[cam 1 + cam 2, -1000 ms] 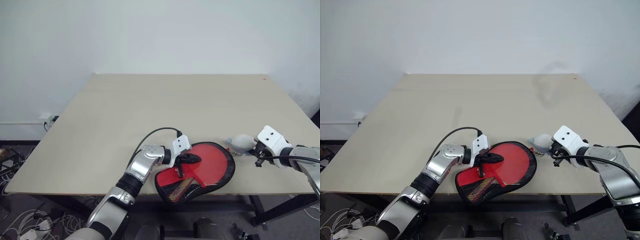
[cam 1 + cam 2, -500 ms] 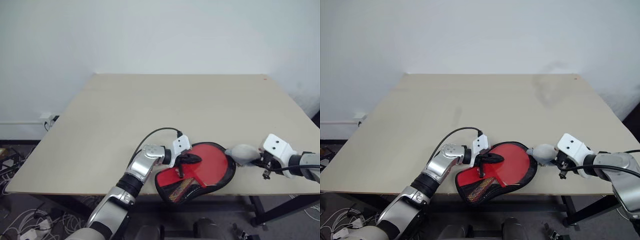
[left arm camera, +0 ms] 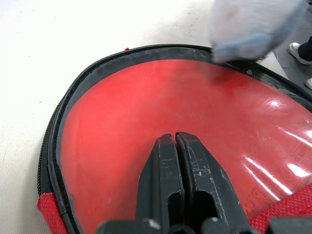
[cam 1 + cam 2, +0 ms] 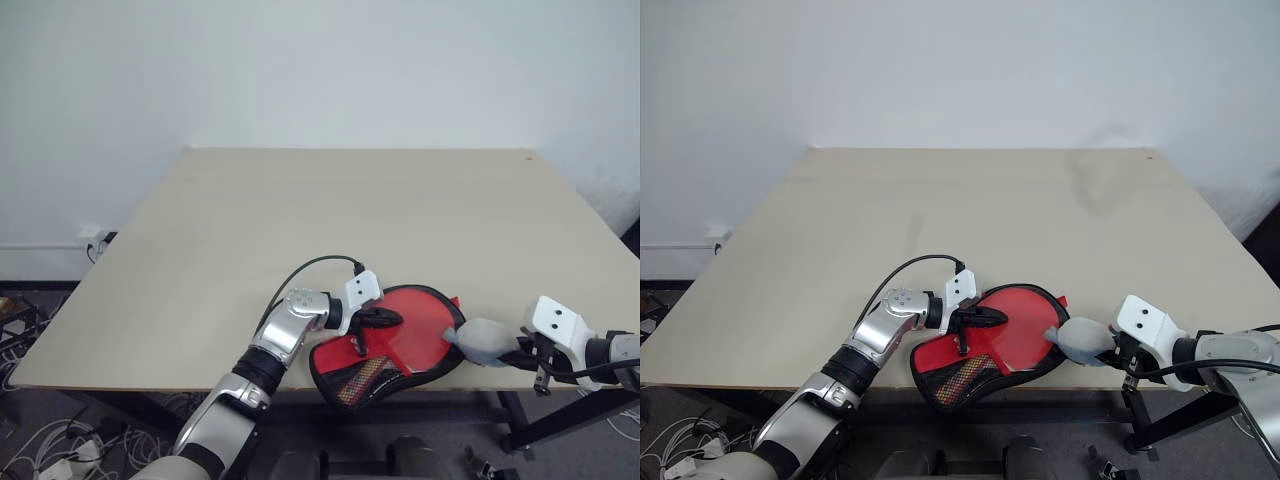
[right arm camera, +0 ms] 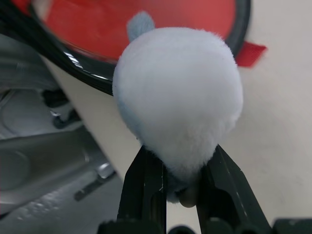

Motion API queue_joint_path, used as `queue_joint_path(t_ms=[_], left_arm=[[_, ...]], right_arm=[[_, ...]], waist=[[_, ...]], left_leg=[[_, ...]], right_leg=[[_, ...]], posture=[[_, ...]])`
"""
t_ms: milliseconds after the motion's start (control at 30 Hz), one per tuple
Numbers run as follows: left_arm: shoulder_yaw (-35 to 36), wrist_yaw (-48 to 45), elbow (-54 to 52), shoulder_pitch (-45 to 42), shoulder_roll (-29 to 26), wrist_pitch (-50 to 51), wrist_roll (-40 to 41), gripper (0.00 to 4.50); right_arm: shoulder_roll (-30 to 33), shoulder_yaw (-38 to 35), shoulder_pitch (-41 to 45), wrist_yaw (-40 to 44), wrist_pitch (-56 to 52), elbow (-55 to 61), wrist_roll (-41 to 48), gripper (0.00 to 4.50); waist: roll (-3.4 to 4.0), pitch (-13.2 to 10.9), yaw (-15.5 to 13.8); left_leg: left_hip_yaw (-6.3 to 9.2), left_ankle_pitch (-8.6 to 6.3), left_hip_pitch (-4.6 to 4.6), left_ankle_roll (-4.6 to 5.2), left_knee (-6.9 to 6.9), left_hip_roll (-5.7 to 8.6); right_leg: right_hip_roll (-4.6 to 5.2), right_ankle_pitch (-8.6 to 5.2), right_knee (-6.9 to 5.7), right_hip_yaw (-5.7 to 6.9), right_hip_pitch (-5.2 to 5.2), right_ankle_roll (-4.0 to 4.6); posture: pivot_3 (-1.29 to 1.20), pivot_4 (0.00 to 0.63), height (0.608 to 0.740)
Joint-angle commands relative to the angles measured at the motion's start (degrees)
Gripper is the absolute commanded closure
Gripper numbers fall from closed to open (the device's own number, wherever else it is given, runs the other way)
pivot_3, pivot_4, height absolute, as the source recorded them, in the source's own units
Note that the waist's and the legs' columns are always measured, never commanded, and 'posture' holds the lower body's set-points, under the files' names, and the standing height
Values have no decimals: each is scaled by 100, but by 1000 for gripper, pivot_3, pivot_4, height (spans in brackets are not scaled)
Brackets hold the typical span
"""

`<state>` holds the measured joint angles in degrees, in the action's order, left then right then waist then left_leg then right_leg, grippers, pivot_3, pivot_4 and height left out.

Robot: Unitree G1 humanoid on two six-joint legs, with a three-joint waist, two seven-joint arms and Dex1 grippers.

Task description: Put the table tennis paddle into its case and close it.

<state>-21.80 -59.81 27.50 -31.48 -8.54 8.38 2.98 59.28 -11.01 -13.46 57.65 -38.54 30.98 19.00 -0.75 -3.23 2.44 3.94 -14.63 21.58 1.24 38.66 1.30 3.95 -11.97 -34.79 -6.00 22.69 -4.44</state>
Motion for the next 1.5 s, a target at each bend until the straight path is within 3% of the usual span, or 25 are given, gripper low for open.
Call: queue_joint_path(t_ms=[33,1000,1500], left_arm=[[-96,20,142,61,-4,68,-118,4500],[-117,36,225,38,61,29,-151,4500],[-86,12,188,39,0,65,-150,4500]], right_arm=[[-80,-132,16,116,-50,420,387,4122],[-509,69,-741,412,162,899,1447,4122],[-637,411,-407,124,-117,1074,1739,4122]], waist=[[-1,-1,-1],[-1,0,-68],[0,1,-120]], left_leg=[[1,-3,0,-5,0,1],[32,-8,-4,-12,0,-1],[32,-9,-6,-15,-1,-6]], right_leg=[[2,0,3,1,-4,0],[5,0,4,38,-19,0],[3,0,3,44,-18,0]], posture=[[0,0,740],[0,0,740],[0,0,740]])
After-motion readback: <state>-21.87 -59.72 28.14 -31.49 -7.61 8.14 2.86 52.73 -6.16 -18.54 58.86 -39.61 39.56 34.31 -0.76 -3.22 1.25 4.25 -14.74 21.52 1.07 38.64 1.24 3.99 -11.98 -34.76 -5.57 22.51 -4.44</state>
